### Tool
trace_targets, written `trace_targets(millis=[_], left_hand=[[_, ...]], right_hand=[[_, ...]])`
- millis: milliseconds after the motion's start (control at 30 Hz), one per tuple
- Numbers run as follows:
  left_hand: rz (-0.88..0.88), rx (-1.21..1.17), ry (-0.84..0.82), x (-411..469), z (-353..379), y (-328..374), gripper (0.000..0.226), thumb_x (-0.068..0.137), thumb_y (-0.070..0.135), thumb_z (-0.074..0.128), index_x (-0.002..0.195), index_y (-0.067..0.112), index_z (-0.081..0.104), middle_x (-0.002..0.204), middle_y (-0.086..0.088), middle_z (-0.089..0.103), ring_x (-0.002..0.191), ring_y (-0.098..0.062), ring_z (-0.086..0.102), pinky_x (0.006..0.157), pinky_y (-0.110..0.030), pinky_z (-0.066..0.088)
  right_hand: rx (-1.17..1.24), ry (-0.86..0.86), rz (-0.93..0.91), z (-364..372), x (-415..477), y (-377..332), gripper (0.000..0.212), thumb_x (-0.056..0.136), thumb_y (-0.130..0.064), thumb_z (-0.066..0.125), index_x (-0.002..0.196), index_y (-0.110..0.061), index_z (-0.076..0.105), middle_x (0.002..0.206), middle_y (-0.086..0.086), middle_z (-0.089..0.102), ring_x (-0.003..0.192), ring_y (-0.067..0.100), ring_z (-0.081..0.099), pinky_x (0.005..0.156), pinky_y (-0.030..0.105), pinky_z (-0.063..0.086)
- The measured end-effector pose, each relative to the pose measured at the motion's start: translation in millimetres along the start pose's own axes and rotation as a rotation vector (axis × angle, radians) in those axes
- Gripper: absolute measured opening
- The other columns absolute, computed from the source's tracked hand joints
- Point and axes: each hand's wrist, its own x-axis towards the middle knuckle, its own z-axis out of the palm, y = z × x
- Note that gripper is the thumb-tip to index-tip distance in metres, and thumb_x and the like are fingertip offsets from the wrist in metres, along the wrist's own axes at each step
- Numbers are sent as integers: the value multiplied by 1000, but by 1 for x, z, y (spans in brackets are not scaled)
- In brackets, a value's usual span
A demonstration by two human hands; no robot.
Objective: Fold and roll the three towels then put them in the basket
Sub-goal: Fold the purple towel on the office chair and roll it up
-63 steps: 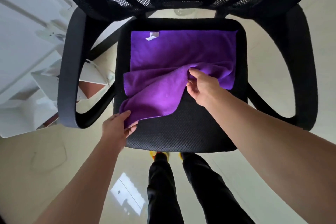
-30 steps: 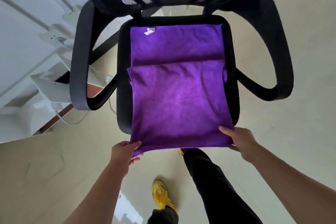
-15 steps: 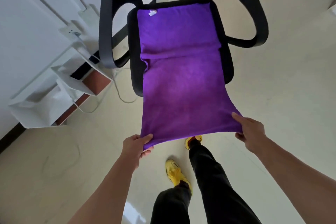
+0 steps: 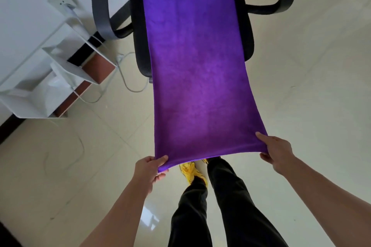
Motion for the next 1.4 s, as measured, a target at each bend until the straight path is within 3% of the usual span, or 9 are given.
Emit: trace_targets(millis=[200,333,533,633,800,900,1000,1267,1400], left_hand=[[96,-135,59,-22,2,46,25,80,11,76,94,2,58,69,-15,66,46,-20,60,50,-27,50],[272,-295,95,-33,8,114,16,86,7,67,95,13,56,64,-13,68,41,-17,61,44,-21,49],[398,-422,-47,-30,19,230,8,88,1,60,81,6,62,56,-5,67,49,-13,64,49,-20,50],[500,-371,-70,-22,26,282,11,82,-5,63,82,6,63,61,-4,64,55,-13,60,56,-20,51],[608,-6,194,5,44,352,39,72,-15,56,105,2,65,68,-8,54,58,-18,50,60,-27,46],[621,84,292,22,46,388,25,72,0,58,77,18,74,61,-6,54,59,-22,50,63,-31,47],[665,140,376,33,46,422,22,70,17,63,56,32,70,57,-3,54,59,-20,50,58,-33,47],[608,70,238,93,54,507,21,83,10,65,64,18,63,73,-7,58,67,-20,55,70,-35,50],[558,-6,212,136,64,540,22,86,6,59,68,18,57,66,-2,54,46,-10,50,47,-21,46]], right_hand=[[111,18,-79,7,-7,-43,24,77,-25,80,90,-15,63,81,7,61,58,19,51,54,31,51],[270,-118,-167,23,-9,-112,11,84,-17,71,91,-17,62,58,3,55,40,11,44,48,25,47],[588,-431,-133,49,-1,-225,13,93,-6,53,85,-9,62,55,2,60,53,9,60,49,18,49],[503,-514,-239,59,8,-272,38,85,13,33,94,-10,62,65,3,66,65,10,65,54,18,49],[147,-313,-497,93,26,-337,12,86,-10,68,78,-19,68,68,-2,62,62,8,60,55,18,46],[29,-185,-595,112,43,-369,18,84,-30,73,70,-20,65,61,-2,58,49,8,53,49,21,46],[-85,-102,-676,129,60,-397,24,82,-38,73,65,-23,64,60,-1,53,58,16,48,61,33,47],[-133,26,-657,183,111,-454,23,82,-37,73,69,-18,67,65,-1,61,61,17,54,63,30,48],[-127,50,-631,214,141,-475,16,81,-33,74,72,-23,66,79,-1,68,74,17,64,69,28,52]])
